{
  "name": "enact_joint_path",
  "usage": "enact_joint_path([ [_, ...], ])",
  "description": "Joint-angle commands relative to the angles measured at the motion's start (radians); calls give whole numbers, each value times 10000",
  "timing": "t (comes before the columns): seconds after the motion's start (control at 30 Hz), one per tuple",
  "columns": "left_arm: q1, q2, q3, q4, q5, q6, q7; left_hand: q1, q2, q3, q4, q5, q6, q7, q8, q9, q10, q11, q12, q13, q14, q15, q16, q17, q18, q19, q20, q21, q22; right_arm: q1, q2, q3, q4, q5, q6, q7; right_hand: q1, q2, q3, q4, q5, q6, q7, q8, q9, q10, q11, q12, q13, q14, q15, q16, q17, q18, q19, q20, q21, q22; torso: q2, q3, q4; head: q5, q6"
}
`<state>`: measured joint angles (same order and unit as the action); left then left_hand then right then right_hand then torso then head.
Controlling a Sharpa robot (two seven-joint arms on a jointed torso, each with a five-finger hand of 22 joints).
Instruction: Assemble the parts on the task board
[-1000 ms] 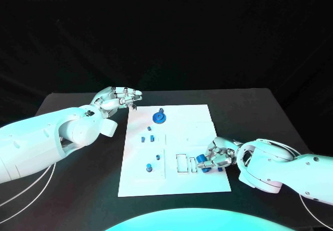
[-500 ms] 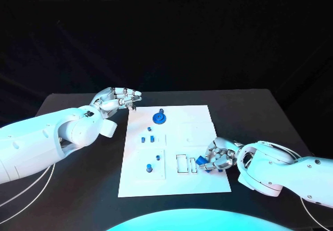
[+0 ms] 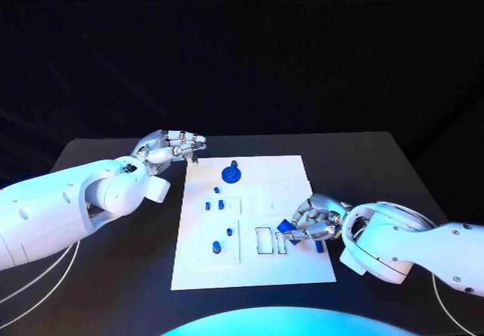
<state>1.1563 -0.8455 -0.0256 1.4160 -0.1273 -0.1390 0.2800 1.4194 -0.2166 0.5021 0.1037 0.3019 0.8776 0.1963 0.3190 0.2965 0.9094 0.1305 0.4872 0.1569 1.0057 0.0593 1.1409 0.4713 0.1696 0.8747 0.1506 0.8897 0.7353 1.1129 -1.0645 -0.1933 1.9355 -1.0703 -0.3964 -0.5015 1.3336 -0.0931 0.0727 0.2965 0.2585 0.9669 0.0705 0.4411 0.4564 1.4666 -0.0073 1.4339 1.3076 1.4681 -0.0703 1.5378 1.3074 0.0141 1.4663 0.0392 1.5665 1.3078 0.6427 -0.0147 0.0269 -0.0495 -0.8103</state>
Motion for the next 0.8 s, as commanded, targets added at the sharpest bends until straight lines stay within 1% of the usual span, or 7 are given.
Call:
enact_joint_path([
  [0.03, 1, 5, 6, 21, -67, 74, 0, -23, 50, -30, 0, 22, -61, -22, 67, 12, -68, 26, 62, -13, -62, 14, -65, -13, 130, 2, 61, -59, -10, -1, 200, -7, -30, 838, 112, 130, 51, 374, 201, -47, 7, 141, -45, 107, 239, 312, -29, -100, 1638, 855, -50, 13, 1774, -141, 1045, -92, 43, 2630, 12, 0, 5, 11, -48],
  [0.23, 1, -5, 6, 32, -86, 32, -45, -23, 54, -30, 2, 23, -62, -22, 71, 13, -72, 26, 66, -13, -68, 15, -65, -13, 130, -1, 63, -64, -11, -85, 588, -7, -144, 1095, 365, 115, -498, 237, 380, -45, -23, 149, -16, 81, 276, 299, -3, -155, 1611, 849, -27, -2, 1743, -141, 1045, -73, 43, 2630, 11, 4, 8, 50, -72],
  [0.27, 1, -5, 6, 36, -87, 31, -49, -23, 54, -30, 2, 23, -62, -22, 71, 13, -72, 26, 66, -13, -68, 15, -65, -13, 130, -1, 63, -64, -11, -94, 645, -6, -161, 1064, 379, 98, -620, 194, 384, -49, 63, 158, -13, 82, 286, 302, 2, -156, 1612, 849, -22, -3, 1743, -141, 1045, -70, 43, 2630, 6, 0, 11, 43, -83],
  [0.3, 1, -5, 6, 39, -87, 33, -50, -23, 54, -30, 2, 23, -62, -22, 71, 13, -72, 26, 66, -13, -68, 15, -65, -13, 130, -1, 63, -64, -11, -100, 687, -6, -172, 1017, 395, 76, -780, 123, 377, -52, 289, 171, -12, 84, 302, 304, 3, -162, 1611, 850, -21, -3, 1744, -141, 1045, -67, 43, 2630, 5, -2, 10, 41, -87],
  [0.43, 1, -11, 6, 49, -84, 56, -50, -28, 74, -26, 14, 25, -55, -24, 84, 17, -81, 27, 74, -12, -76, 17, -63, -14, 130, -5, 66, -72, -15, -114, 843, -6, -227, 812, 494, -41, -1279, -85, 233, -45, 62, 237, -11, 107, 355, 272, 8, -272, 1542, 856, -15, 6, 1770, -141, 1045, -58, 43, 2630, -5, -11, -2, 66, -57],
  [0.6, 1, -25, 6, 59, -73, 89, -57, -17, 119, -17, 20, 26, 7, -53, 144, 39, -100, 16, 96, -9, -95, 15, -56, -14, 133, -13, 71, -88, -22, -120, 976, -6, -313, 555, 597, -154, -1494, -156, 133, -42, 29, 274, -29, 130, 391, 270, -6, -305, 1521, 858, -25, 9, 1782, -141, 1045, -63, 43, 2630, 6, -10, 4, 81, -72],
  [0.8, 2, -58, 6, 78, -68, 106, -72, -13, 125, -14, 19, 27, 9, -53, 150, 40, -105, 14, 101, -8, -100, 13, -55, -15, 134, -14, 71, -91, -23, -120, 1069, -5, -464, 197, 630, -223, -1720, -191, 6, -37, -37, 422, -89, 222, 459, 311, -52, -237, 1570, 859, -59, 9, 1785, -141, 1045, -85, 43, 2630, 2, -5, 4, 102, -45],
])
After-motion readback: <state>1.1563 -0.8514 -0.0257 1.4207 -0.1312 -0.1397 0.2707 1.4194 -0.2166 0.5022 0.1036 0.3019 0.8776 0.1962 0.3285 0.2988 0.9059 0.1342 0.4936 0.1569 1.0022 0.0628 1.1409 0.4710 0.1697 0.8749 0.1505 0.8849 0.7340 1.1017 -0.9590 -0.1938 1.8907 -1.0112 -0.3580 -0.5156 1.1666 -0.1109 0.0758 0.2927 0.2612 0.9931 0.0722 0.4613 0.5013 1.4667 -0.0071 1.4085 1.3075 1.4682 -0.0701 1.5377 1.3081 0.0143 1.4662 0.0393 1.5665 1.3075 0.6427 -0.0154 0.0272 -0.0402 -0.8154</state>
